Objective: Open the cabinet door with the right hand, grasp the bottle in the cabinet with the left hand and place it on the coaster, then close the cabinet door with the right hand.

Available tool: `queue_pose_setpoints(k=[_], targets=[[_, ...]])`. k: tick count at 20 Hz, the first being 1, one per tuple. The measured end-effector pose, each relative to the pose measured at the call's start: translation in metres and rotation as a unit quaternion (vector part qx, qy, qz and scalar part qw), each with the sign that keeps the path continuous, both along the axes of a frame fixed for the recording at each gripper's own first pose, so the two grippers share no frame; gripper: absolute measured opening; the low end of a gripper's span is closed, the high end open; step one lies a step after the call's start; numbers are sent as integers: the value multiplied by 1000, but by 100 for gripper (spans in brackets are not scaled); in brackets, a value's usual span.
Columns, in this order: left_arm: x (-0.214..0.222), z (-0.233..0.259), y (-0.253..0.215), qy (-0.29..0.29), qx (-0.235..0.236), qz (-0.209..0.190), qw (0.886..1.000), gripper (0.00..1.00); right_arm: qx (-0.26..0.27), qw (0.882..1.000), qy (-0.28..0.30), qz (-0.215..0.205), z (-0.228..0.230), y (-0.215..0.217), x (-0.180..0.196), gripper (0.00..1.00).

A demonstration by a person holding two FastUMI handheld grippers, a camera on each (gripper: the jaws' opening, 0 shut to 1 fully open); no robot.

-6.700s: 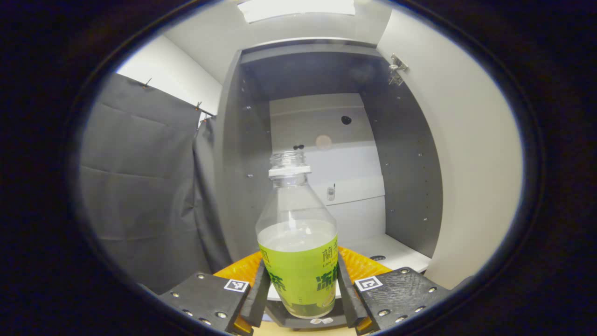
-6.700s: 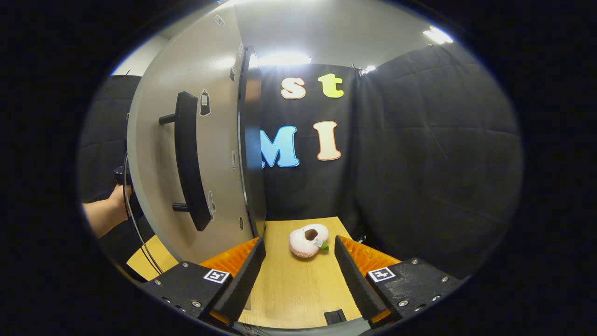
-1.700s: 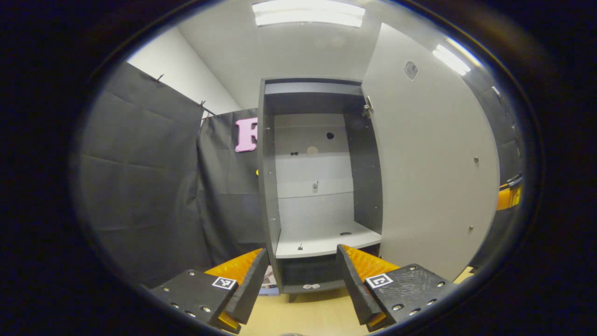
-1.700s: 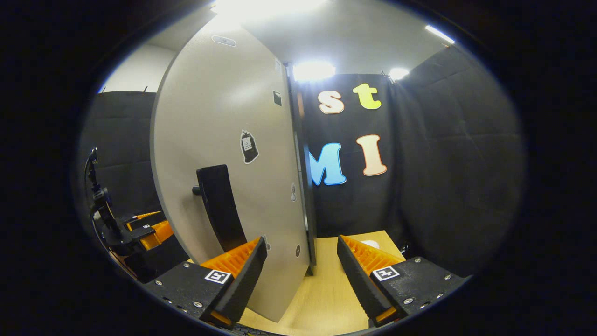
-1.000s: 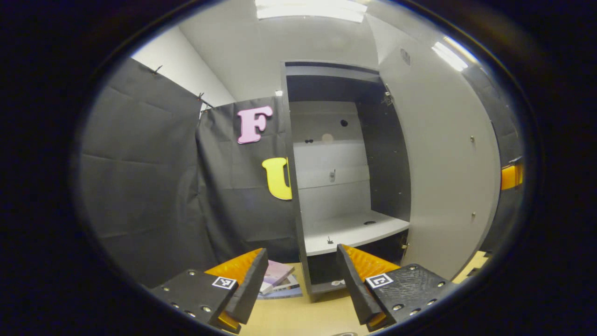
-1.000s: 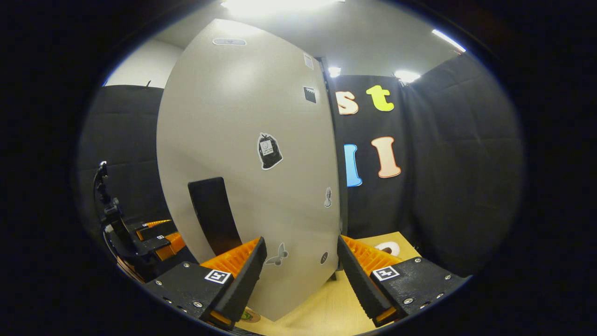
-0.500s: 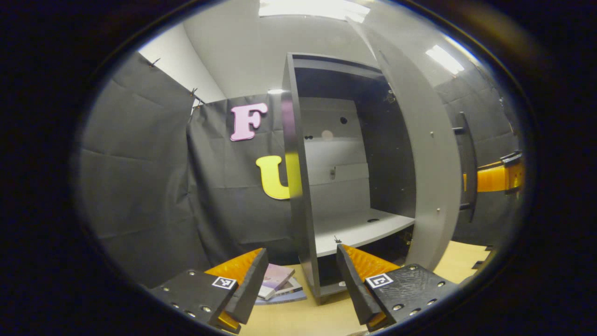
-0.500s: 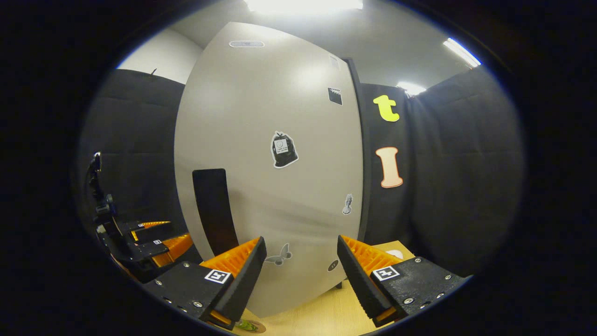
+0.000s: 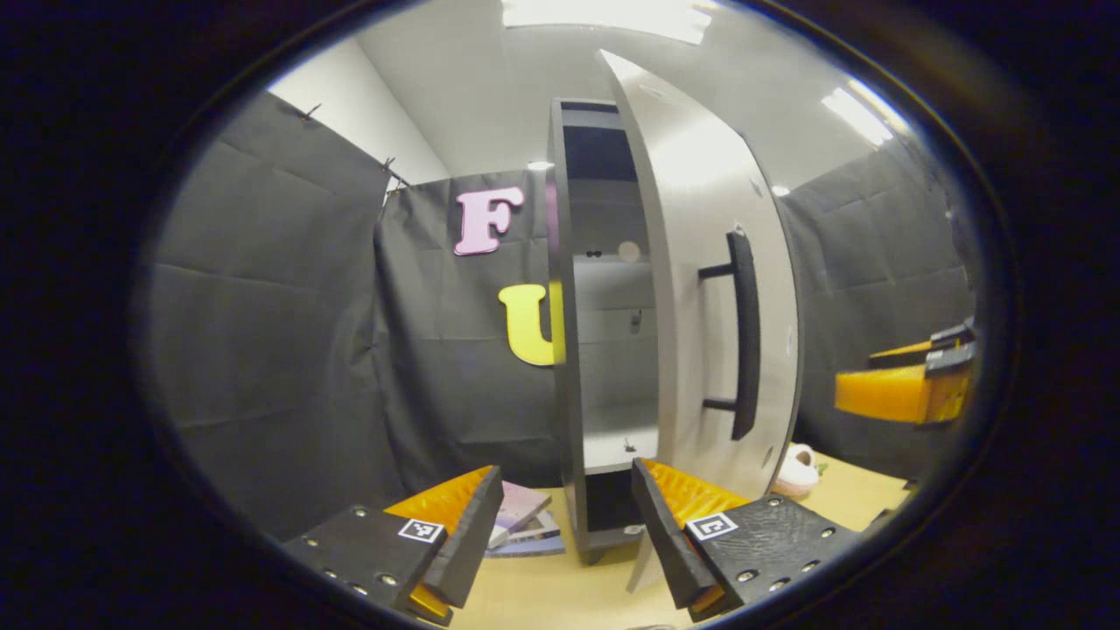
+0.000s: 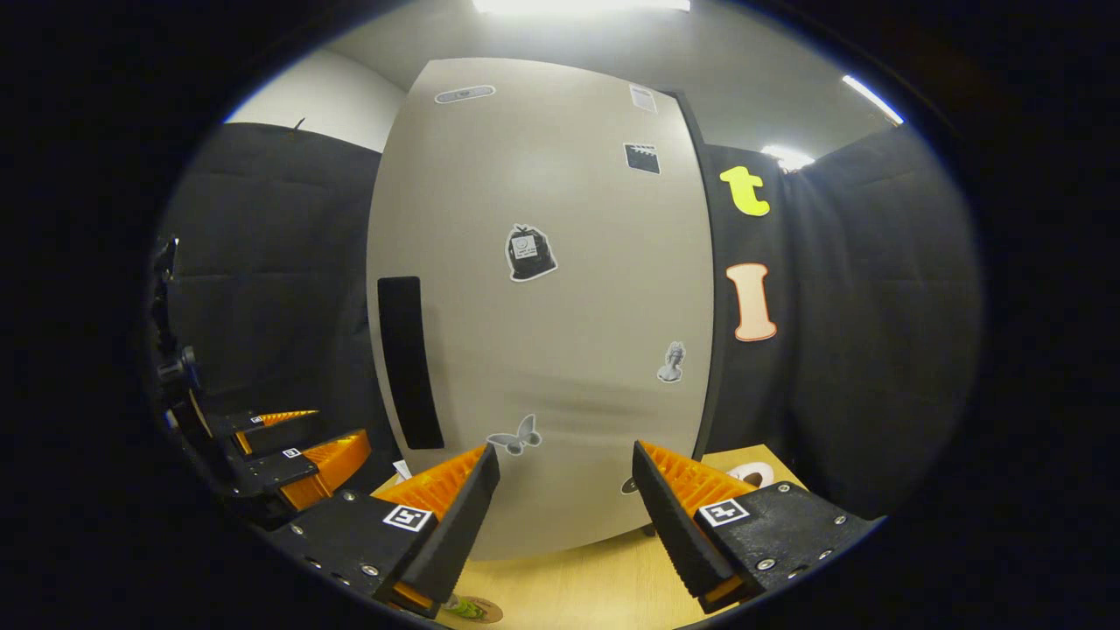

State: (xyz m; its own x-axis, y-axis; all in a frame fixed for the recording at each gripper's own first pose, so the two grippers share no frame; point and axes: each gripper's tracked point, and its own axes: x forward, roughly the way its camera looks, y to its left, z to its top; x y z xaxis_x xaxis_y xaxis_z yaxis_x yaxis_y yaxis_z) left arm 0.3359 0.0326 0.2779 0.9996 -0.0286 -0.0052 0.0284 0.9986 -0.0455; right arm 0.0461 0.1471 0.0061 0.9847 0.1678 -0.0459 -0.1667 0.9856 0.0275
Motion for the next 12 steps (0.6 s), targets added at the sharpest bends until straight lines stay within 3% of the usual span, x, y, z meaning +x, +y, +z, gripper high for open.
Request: queue_pose_setpoints(k=[1, 2, 4, 5, 6, 10, 11, 12], targets=[[0, 2, -9, 2, -12, -1, 1000, 80, 0, 1000, -4, -1, 0, -4, 4, 94], [1, 5, -17, 3, -14, -2, 1000, 89, -1, 1000, -6, -7, 1, -10, 11, 95], [1, 8, -18, 5, 2, 19, 1000, 87, 6, 1000, -18, -9, 8, -18, 19, 95], [2, 9, -21, 6, 4, 25, 1000, 86, 8, 1000, -23, -3, 13, -19, 22, 90], [3, 10, -25, 7, 4, 27, 1000, 84, 10, 999, -31, -1, 18, -22, 26, 95], [8, 23, -32, -7, 14, 37, 999, 84, 12, 998, -58, 5, 27, -23, 37, 94], [8, 24, -33, -9, 11, 39, 999, 89, 14, 998, -62, 5, 28, -24, 39, 94], [10, 25, -37, -11, 3, 35, 999, 84, 18, 997, -69, 9, 30, -23, 41, 95]])
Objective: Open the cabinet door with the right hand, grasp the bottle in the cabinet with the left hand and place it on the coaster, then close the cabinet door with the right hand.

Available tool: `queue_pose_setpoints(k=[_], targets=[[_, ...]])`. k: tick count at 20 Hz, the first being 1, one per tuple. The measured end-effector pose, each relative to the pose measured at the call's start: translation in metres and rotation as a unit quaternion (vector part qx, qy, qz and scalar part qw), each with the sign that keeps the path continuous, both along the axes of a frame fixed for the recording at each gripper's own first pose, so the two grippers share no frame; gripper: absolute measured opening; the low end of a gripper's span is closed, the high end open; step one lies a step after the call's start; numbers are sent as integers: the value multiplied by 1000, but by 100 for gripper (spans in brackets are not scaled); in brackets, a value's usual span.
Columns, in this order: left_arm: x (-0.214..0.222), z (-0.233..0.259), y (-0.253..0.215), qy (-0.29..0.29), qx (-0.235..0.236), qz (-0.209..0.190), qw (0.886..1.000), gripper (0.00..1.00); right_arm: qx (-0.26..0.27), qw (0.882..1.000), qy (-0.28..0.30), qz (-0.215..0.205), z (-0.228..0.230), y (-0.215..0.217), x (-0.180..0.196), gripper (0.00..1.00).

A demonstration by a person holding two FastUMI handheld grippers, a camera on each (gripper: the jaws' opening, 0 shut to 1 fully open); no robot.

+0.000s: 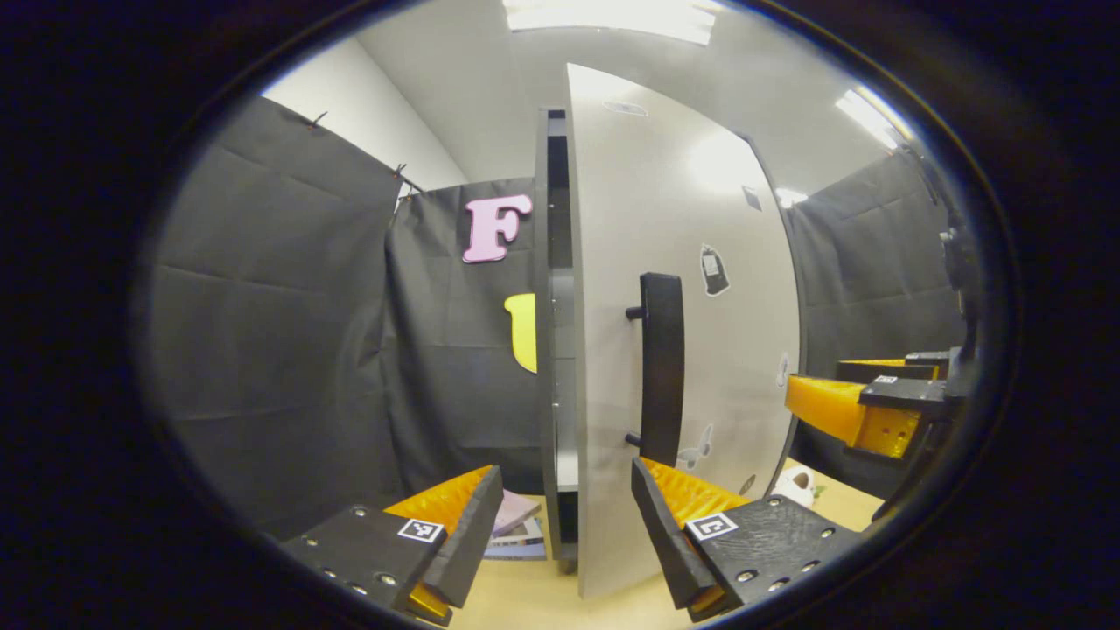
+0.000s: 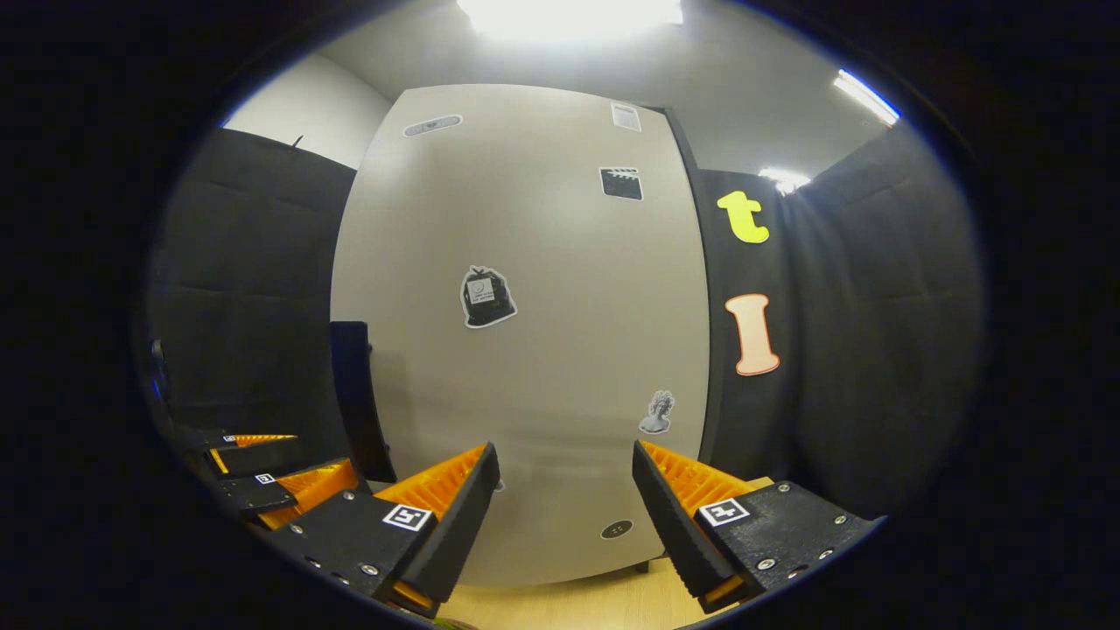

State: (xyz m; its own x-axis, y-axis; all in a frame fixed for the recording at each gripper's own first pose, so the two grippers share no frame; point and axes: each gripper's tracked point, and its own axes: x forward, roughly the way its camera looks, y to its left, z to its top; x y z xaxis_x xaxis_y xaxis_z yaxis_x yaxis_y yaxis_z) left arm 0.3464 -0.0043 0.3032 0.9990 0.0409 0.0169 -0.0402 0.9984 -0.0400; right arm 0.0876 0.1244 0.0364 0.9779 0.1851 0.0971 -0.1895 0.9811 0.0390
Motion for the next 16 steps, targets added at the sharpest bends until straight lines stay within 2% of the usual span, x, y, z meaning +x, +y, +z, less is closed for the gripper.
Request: queue_pose_setpoints(k=[1, 2, 3, 4, 5, 6, 7, 8, 9, 12, 13, 14, 16], targets=[[6, 0, -4, 0, -5, -5, 1000, 89, 1, 1000, -6, 6, 3, 2, 3, 91], [11, -1, -6, 3, -5, -7, 1000, 84, -5, 1000, -7, 8, 4, 2, 6, 95], [15, -2, -7, 5, -2, -7, 1000, 84, -12, 1000, -7, 8, 5, 1, 8, 95], [18, -3, -11, 7, -1, -11, 1000, 84, -12, 1000, -10, 6, 7, -1, 8, 90], [20, -5, -18, 10, -3, -20, 1000, 80, -8, 1000, -14, 5, 10, -2, 6, 95], [20, -5, -22, 11, -4, -26, 1000, 89, -1, 1000, -18, 2, 12, -5, 4, 95], [18, -3, -25, 8, -3, -34, 999, 84, 7, 1000, -22, 1, 13, -6, 0, 95], [18, 0, -28, 5, 1, -37, 999, 85, 11, 1000, -22, -3, 12, -9, -3, 90], [19, 4, -30, -1, 5, -41, 999, 89, 12, 1000, -15, -9, 7, -13, -6, 95], [20, 18, -43, -14, 2, -51, 999, 89, 31, 999, 20, -9, -13, -11, -16, 95], [21, 19, -46, -18, -2, -55, 998, 84, 30, 999, 24, -5, -15, -11, -19, 95], [22, 20, -46, -20, -4, -55, 998, 89, 20, 999, 23, -11, -15, -15, -20, 95], [24, 25, -50, -26, -11, -60, 998, 89, 6, 1000, 15, -26, -13, -23, -22, 95]])
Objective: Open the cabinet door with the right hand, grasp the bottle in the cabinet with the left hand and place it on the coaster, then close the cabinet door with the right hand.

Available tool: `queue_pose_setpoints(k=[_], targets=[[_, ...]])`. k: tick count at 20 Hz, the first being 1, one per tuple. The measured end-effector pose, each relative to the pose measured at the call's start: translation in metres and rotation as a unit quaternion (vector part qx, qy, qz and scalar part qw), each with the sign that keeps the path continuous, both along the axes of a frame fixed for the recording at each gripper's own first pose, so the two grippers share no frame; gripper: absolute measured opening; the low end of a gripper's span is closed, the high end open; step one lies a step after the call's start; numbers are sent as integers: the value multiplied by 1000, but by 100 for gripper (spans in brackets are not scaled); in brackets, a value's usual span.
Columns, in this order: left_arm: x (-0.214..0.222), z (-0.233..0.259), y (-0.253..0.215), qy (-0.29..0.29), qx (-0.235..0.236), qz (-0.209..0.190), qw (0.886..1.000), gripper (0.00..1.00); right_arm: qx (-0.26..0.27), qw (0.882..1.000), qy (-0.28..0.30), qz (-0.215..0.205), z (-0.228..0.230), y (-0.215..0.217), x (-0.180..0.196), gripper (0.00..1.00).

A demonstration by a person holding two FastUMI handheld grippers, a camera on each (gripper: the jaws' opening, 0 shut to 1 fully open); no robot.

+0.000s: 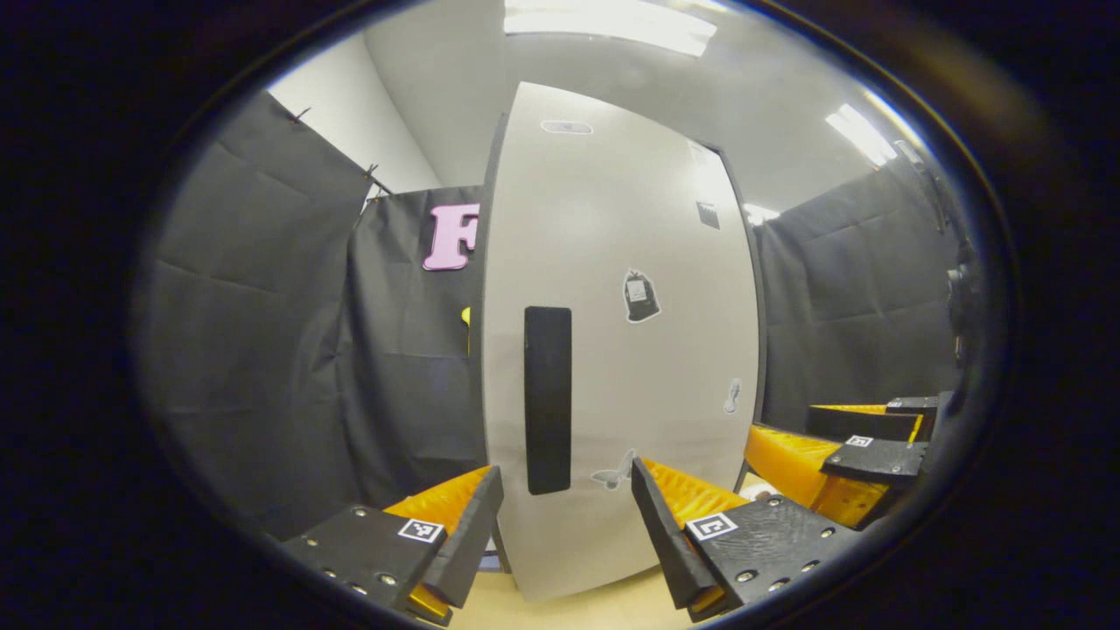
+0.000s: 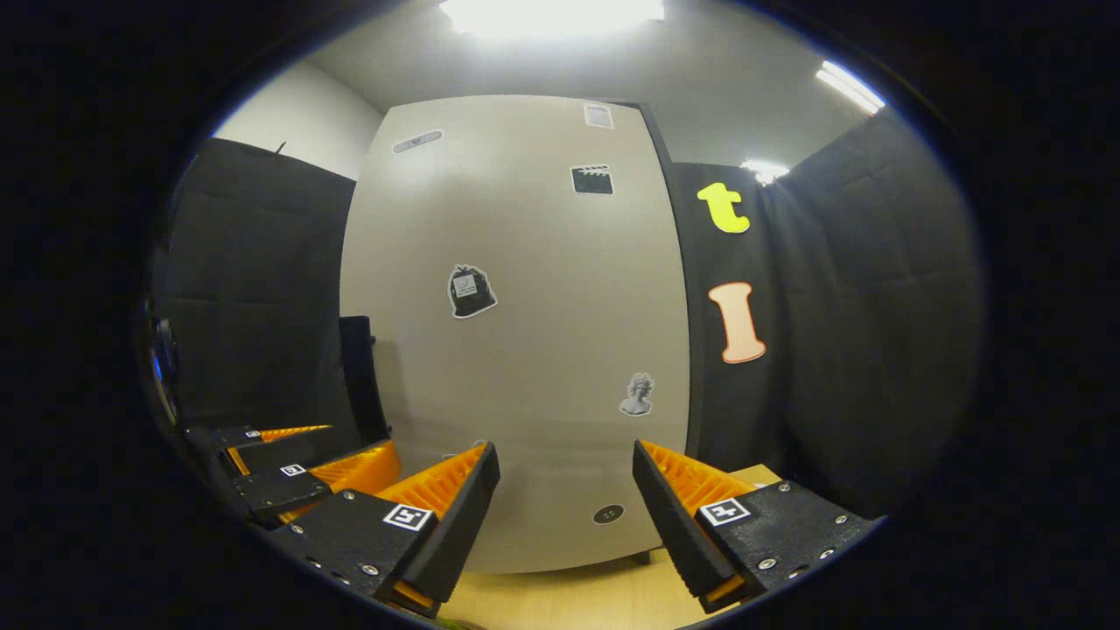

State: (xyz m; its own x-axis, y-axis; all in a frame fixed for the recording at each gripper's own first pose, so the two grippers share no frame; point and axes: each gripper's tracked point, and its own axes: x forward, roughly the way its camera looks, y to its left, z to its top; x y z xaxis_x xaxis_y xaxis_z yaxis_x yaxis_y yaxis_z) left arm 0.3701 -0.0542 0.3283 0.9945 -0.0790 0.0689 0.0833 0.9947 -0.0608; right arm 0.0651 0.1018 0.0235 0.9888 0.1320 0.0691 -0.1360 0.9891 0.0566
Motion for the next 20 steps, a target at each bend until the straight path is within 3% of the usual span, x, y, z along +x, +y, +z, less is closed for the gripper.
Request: queue_pose_setpoints(k=[11, 14, 16, 20], targets=[[-1, 13, -14, -16, -19, -30, 999, 89, 12, 1000, -6, 5, 2, -8, -10, 95], [-1, 11, -28, -8, -52, -70, 996, 84, 12, 1000, -7, 5, 2, -10, -10, 95], [3, 3, -19, 4, -56, -60, 997, 89, 11, 1000, -8, 5, 3, -12, -10, 95], [4, 10, -15, -3, -11, -31, 999, 81, 9, 1000, -6, 5, 1, -14, -8, 95]])
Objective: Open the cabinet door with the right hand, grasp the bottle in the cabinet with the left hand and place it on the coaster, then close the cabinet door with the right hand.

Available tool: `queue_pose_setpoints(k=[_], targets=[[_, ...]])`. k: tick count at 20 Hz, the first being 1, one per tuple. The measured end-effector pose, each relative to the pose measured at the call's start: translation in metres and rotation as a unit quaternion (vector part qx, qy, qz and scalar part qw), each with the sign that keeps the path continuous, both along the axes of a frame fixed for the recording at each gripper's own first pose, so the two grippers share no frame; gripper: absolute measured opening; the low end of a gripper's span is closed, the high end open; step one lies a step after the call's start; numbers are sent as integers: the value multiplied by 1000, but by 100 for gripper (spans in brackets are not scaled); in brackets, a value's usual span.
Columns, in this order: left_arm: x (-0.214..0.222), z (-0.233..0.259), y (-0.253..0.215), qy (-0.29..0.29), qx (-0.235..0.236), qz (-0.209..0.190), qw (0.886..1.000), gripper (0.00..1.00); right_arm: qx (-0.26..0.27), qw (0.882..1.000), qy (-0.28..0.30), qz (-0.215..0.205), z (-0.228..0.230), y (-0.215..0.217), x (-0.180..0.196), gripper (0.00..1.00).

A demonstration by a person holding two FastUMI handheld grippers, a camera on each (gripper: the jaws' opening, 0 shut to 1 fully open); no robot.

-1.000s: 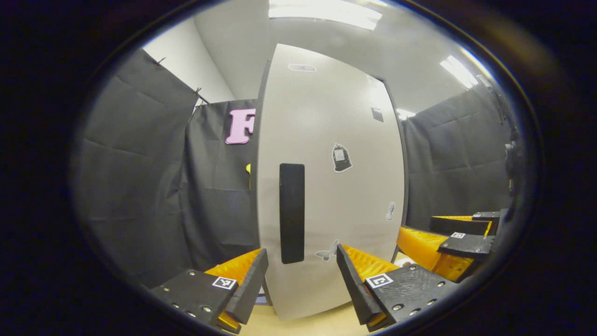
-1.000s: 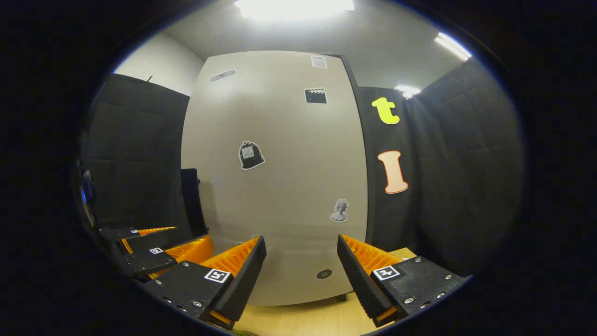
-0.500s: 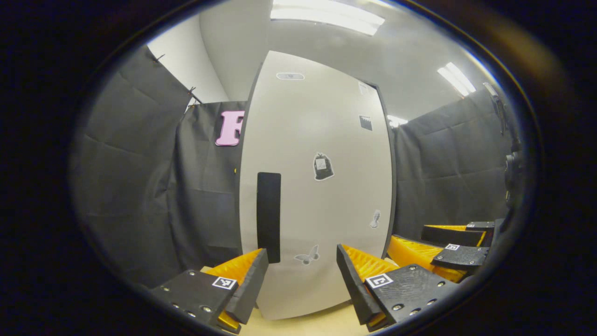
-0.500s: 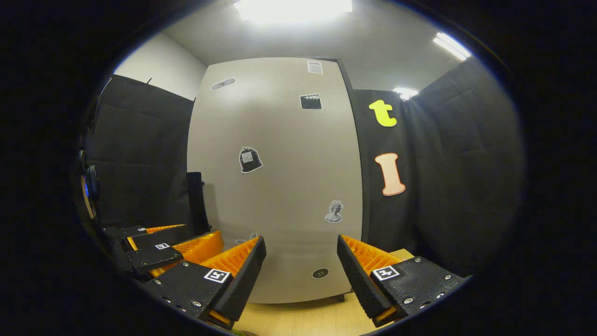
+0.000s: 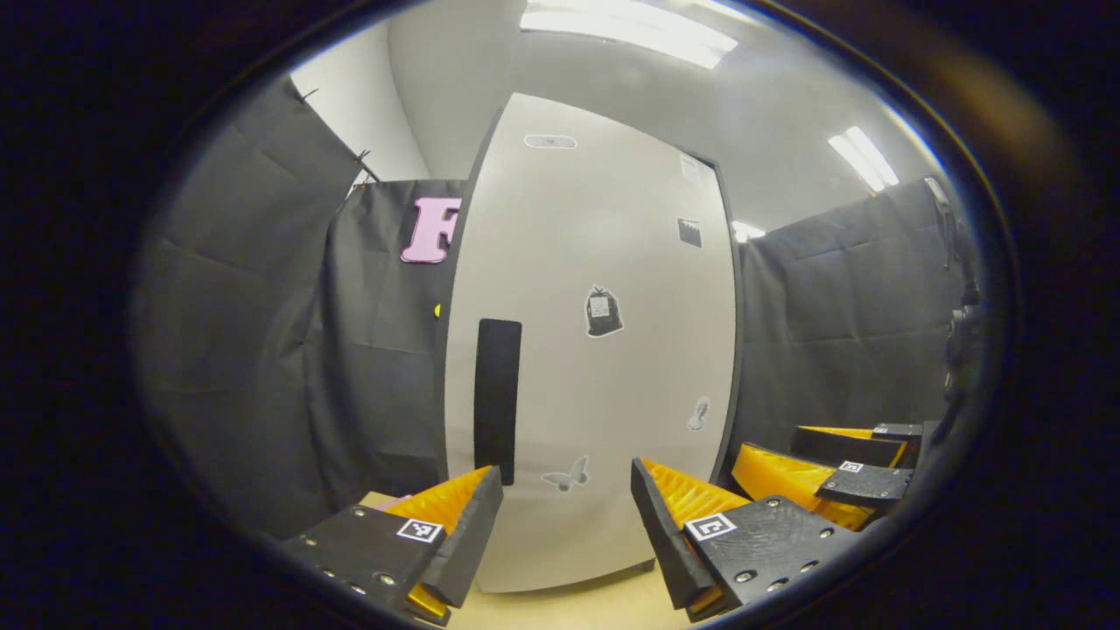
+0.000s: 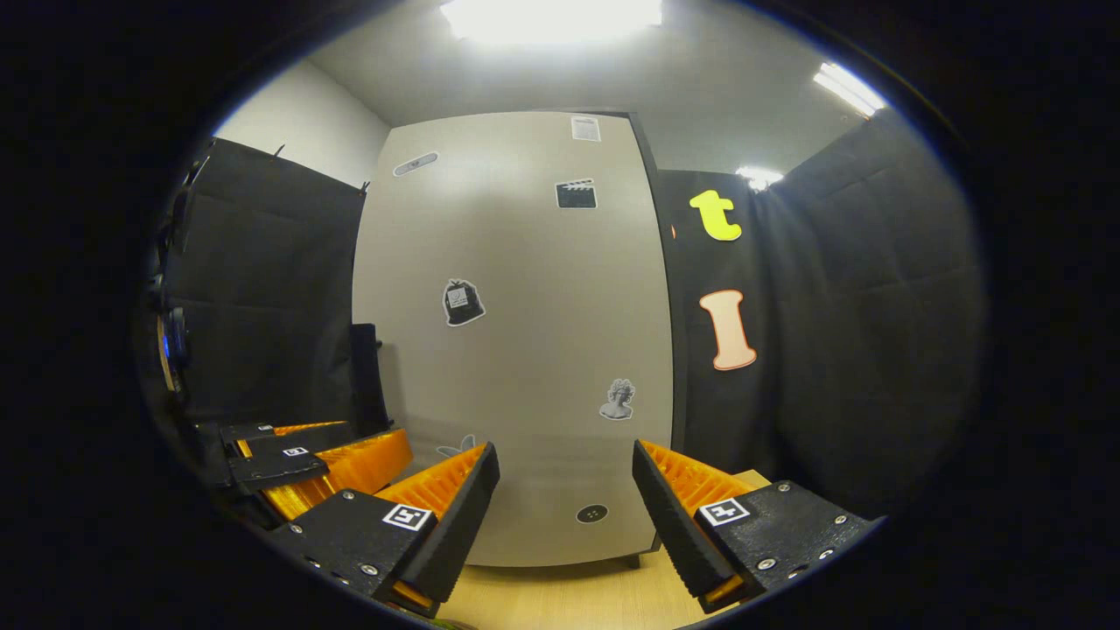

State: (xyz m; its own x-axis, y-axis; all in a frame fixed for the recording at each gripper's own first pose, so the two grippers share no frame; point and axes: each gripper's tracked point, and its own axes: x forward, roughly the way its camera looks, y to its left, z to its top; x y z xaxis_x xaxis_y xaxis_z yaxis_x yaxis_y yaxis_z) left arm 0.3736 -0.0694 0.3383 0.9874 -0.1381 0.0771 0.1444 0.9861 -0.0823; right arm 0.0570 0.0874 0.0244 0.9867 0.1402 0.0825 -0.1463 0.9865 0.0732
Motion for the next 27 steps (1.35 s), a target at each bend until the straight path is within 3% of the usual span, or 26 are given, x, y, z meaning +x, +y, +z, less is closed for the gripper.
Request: queue_pose_setpoints(k=[2, 3, 5, 6, 7, 9, 13, 16, 23, 24, 27], targets=[[1, 1, 6, 3, 30, 27, 999, 81, -1, 1000, 0, 3, 0, 1, -1, 95], [0, 2, 8, 6, 32, 41, 999, 88, -5, 1000, 2, 1, -1, 0, -1, 95], [-3, 9, 3, -3, 22, 52, 998, 89, -10, 1000, 2, 3, -1, 1, -1, 91], [-6, 13, 1, -12, 25, 56, 998, 84, -10, 1000, -1, 5, 1, 1, -2, 95], [-8, 17, 0, -20, 33, 59, 998, 80, -10, 1000, -6, 6, 4, 1, -4, 95], [-12, 19, 0, -28, 36, 57, 997, 89, -10, 1000, -14, 6, 8, 1, -8, 95], [-12, 10, -1, -10, 22, 56, 998, 80, -9, 1000, -10, 2, 6, 0, -6, 95], [-9, 9, 1, -8, 30, 68, 997, 89, -13, 1000, -5, -8, 4, -3, -5, 95], [-12, 8, -2, -4, 42, 73, 996, 89, -19, 999, -4, -32, 3, -15, -8, 95], [-13, 8, -2, -3, 40, 74, 996, 84, -21, 999, -7, -33, 4, -15, -7, 95], [-13, 7, -1, -1, 36, 75, 997, 89, -23, 999, -7, -32, 4, -15, -8, 95]])
